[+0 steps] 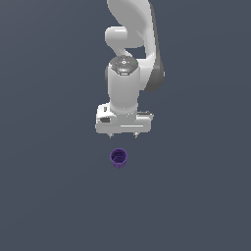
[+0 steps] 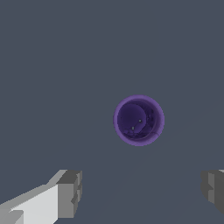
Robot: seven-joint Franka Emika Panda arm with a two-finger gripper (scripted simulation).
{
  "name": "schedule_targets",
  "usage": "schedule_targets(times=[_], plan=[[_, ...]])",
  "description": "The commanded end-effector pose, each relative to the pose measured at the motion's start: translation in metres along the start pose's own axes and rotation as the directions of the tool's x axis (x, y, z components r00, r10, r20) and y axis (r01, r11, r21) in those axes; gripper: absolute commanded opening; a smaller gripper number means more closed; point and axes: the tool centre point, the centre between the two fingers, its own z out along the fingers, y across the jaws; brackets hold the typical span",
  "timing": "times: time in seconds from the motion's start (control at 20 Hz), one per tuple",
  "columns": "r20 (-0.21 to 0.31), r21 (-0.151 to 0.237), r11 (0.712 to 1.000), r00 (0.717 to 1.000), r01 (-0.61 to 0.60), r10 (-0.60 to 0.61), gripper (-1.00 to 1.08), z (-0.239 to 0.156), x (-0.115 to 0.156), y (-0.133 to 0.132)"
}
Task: Pick up the object and move it to a goal position.
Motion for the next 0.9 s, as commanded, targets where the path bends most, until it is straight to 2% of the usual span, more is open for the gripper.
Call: schedule_targets(times=[0.0,0.35,0.85], plan=[[0.000,0.000,1.000,1.000,0.000,0.000,0.28,0.000,0.000,0.000],[-0.019,-0.006,1.000,0.999,0.030,-0.030,0.28,-0.008,0.005,-0.014],[-0.039,-0.001,1.000,0.999,0.016,-0.016,0.28,0.000,0.007,-0.010]])
